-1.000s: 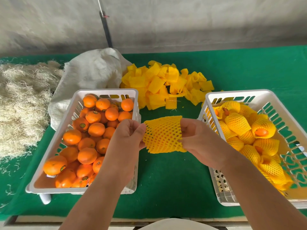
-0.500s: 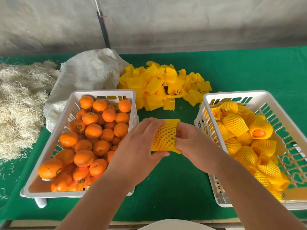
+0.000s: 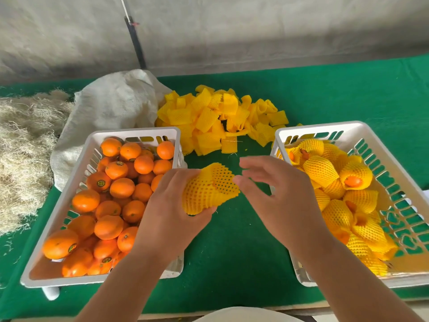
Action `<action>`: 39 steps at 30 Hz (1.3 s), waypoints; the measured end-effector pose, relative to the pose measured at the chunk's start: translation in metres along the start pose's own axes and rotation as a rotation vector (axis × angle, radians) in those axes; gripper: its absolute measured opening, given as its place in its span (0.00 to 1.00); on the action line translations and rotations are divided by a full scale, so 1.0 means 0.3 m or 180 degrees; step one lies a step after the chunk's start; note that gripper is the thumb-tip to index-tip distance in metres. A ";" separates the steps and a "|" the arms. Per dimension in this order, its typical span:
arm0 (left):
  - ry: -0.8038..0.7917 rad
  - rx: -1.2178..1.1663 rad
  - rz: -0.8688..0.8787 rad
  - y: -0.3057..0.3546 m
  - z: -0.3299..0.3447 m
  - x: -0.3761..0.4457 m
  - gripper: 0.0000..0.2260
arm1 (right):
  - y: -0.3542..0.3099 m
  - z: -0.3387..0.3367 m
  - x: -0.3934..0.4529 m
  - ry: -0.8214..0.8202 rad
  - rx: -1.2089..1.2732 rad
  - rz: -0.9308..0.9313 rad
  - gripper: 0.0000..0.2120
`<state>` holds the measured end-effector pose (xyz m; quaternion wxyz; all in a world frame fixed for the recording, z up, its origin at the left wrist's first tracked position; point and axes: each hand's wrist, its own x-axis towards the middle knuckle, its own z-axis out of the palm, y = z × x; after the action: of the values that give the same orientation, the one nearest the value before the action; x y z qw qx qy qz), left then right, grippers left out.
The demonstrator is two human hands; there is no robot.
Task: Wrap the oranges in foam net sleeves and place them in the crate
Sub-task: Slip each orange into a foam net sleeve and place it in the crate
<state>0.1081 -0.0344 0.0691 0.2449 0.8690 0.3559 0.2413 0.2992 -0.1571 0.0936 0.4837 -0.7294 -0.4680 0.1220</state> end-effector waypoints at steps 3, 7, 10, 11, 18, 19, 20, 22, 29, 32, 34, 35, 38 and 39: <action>-0.0130 -0.0131 0.0085 0.016 0.002 -0.005 0.33 | 0.026 0.007 0.001 -0.0824 0.0198 0.0337 0.47; -0.0503 -0.0115 0.0373 0.085 0.043 0.009 0.34 | 0.095 0.020 0.003 -0.1572 0.0737 0.0759 0.47; -0.0625 -0.0158 0.0299 0.113 0.086 0.030 0.41 | 0.148 -0.009 0.006 -0.1424 0.0968 0.0883 0.33; -0.0635 -0.0205 0.0243 0.123 0.099 0.038 0.44 | 0.165 -0.023 0.004 -0.1373 0.1029 0.0951 0.33; -0.0682 -0.0333 0.0141 0.218 0.206 0.086 0.43 | 0.283 -0.117 -0.013 -0.0634 0.1676 0.1754 0.32; -0.0713 -0.0210 0.0113 0.213 0.215 0.096 0.42 | 0.310 -0.139 -0.013 -0.0379 0.1834 0.1943 0.33; -0.0724 -0.0015 0.0100 0.190 0.224 0.106 0.41 | 0.346 -0.167 -0.015 -0.0096 0.2036 0.2133 0.33; -0.0698 0.0499 -0.0065 0.095 0.240 0.121 0.40 | 0.427 -0.237 -0.015 0.0543 0.2355 0.2473 0.37; -0.0668 0.2155 -0.1254 -0.367 0.319 -0.007 0.54 | 0.744 -0.445 0.105 0.1545 0.1952 0.3406 0.55; -0.0664 0.2016 -0.1582 -0.490 0.380 -0.075 0.62 | 0.828 -0.463 0.214 0.1522 0.1600 0.3312 0.51; -0.0808 0.1840 -0.1536 -0.555 0.396 -0.108 0.50 | 0.869 -0.456 0.277 0.1465 0.1494 0.3217 0.46; -0.0879 0.1939 -0.1399 -0.573 0.395 -0.122 0.38 | 0.886 -0.452 0.303 0.1430 0.1469 0.3175 0.45; -0.1131 0.1965 -0.1203 -0.572 0.460 -0.130 0.20 | 0.932 -0.442 0.369 0.1325 0.1327 0.3172 0.47; -0.0968 0.2265 -0.0990 -0.545 0.482 -0.134 0.11 | 0.945 -0.438 0.385 0.1287 0.1296 0.3208 0.47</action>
<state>0.0867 0.0018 -0.1489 0.0126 0.8611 0.5038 -0.0677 0.6037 -0.1690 -0.0412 0.5763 -0.7633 0.0716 0.2832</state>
